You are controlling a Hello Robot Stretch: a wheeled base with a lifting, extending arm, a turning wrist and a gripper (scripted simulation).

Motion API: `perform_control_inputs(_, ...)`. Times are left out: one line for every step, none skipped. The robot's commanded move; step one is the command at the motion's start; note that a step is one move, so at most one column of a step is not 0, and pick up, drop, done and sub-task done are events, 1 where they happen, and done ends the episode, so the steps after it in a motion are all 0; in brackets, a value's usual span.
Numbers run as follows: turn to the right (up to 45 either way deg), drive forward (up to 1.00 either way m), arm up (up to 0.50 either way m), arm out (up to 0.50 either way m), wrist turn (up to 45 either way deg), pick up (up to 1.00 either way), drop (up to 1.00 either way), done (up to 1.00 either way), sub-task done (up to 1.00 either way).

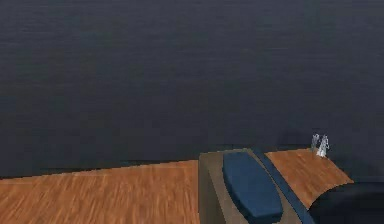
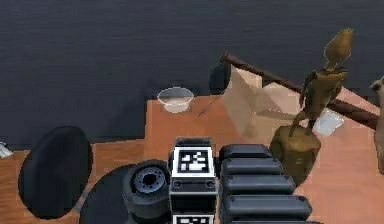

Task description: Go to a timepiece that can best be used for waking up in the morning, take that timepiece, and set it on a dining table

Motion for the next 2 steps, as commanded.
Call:
perform_control_inputs(-18.0, 0.00, 0.00, 0.00, 0.0, 0.00, 0.00, 0.00, 0.00)
perform_control_inputs(45.0, 0.00, 0.00, 0.00, 0.0, 0.00, 0.00, 0.00, 0.00)
